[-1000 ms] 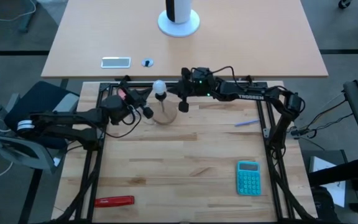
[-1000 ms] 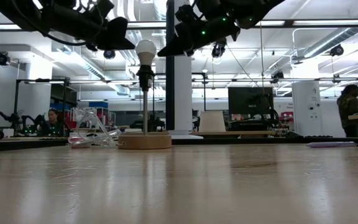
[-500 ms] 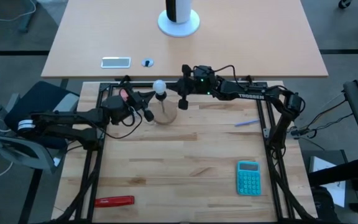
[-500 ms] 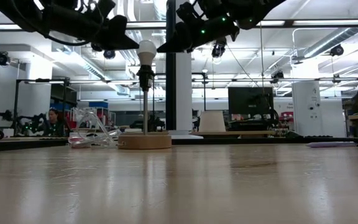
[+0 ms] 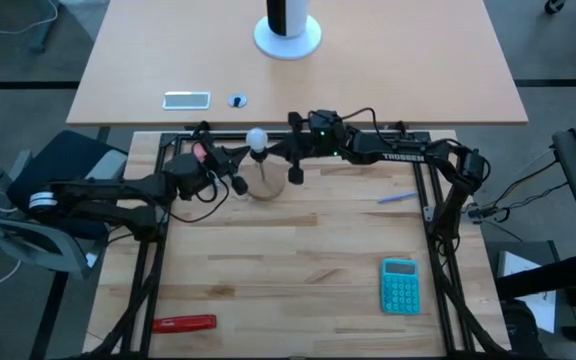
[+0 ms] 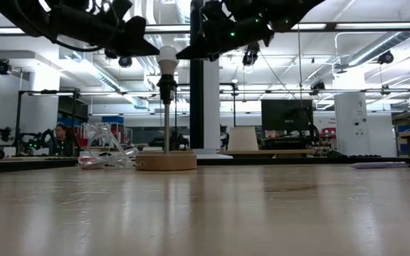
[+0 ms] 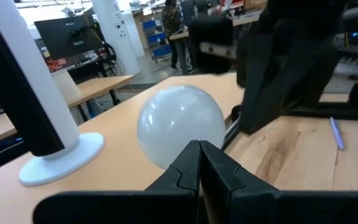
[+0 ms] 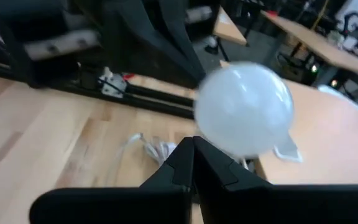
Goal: Screw lightbulb
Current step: Insert the lightbulb into the wooden table lamp
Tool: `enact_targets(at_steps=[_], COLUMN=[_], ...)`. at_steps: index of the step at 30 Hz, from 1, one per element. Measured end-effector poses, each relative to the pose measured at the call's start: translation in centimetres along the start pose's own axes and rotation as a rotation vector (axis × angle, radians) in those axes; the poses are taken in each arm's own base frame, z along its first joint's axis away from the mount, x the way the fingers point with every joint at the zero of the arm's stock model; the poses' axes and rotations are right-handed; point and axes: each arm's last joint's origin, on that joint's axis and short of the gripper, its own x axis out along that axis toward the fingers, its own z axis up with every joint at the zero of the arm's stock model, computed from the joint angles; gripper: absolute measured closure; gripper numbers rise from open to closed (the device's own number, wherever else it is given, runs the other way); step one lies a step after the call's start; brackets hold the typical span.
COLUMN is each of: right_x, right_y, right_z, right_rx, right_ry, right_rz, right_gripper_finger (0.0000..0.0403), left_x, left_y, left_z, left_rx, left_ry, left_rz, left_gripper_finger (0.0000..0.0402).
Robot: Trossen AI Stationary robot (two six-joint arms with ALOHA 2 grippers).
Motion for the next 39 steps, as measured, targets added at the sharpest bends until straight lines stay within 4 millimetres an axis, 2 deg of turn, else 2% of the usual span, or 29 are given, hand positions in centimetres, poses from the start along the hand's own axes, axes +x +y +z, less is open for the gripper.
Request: enact_targets(at_steps=[7, 13, 23, 34, 39], right_x=[-0.2, -0.3, 0.1, 0.0, -0.1], right_y=[-0.8, -1.7, -1.6, -1.1, -1.4], right_z=[-0.6, -0.8, -0.9, -0.9, -1.0], right_rx=[0.013, 0.018, 0.016, 0.042, 0.034], right_ry=[0.077, 0.057, 0.023, 0.043, 0.076], right_rz=[-0.127, -0.152, -0.111, -0.062, -0.145], right_gripper_finger=[0.0401, 0.0401, 0.0401, 0.0401, 0.0401], left_x=[-0.6, -0.4, 0.4, 0.3, 0.0], left_y=[-0.1, 0.1, 0.2, 0.2, 0.2], left_z=[0.4, 0.2, -0.5, -0.4, -0.4], left_rx=[0.002, 0.051, 0.07, 0.037, 0.024], left_ry=[-0.017, 0.002, 0.034, 0.033, 0.04], left_rz=[-0.021, 0.019, 0.037, 0.032, 0.025], left_gripper_finger=[0.0401, 0.0401, 0.0401, 0.0401, 0.0401])
